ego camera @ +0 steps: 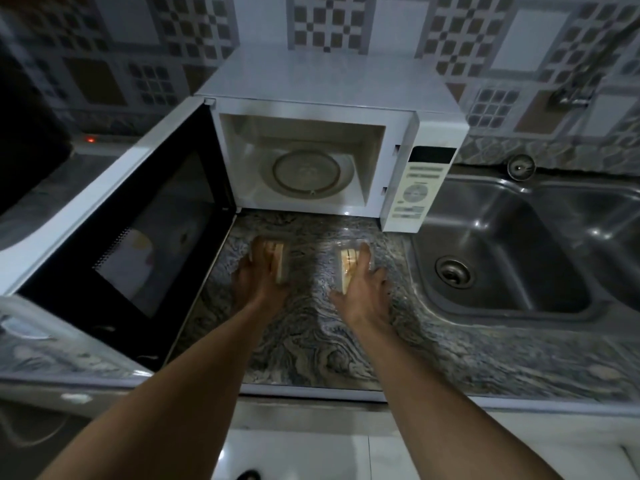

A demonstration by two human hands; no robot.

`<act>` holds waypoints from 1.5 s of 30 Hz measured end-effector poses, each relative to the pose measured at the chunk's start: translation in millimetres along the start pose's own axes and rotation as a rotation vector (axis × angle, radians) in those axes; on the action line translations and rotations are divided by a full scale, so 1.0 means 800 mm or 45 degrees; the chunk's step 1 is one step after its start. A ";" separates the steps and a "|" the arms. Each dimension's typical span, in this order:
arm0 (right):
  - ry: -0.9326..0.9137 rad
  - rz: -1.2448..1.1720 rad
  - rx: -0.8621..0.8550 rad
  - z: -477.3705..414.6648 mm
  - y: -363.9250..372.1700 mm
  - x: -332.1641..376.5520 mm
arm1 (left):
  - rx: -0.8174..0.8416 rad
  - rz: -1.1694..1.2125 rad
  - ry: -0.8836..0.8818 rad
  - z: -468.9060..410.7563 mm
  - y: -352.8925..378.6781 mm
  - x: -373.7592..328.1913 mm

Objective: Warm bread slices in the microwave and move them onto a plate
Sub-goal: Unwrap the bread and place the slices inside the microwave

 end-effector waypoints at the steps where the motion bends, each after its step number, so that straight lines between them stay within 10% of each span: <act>1: 0.006 -0.001 -0.006 -0.001 0.001 0.000 | -0.003 -0.005 0.005 -0.002 0.001 0.001; 17: -0.032 -0.037 0.060 -0.002 0.003 -0.006 | -0.025 -0.115 0.072 -0.001 -0.007 0.007; 24: -0.204 0.149 -0.028 0.008 -0.028 -0.020 | -0.104 -0.219 0.532 0.053 -0.009 -0.032; 35: -0.585 0.358 0.299 0.028 -0.041 -0.061 | 0.565 0.568 -0.213 0.082 0.046 -0.061; 45: -0.549 0.264 0.264 0.013 -0.033 -0.055 | 0.660 1.032 -0.387 0.092 0.057 -0.059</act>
Point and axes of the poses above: each hand's wrist, its own z-axis away from the middle knuckle, its own y-axis out of the palm, x = y × z, the point moved 1 cm from there along -z, towards the middle knuckle, and after that the axes turned 2 degrees about x, right-handed, at the moved point
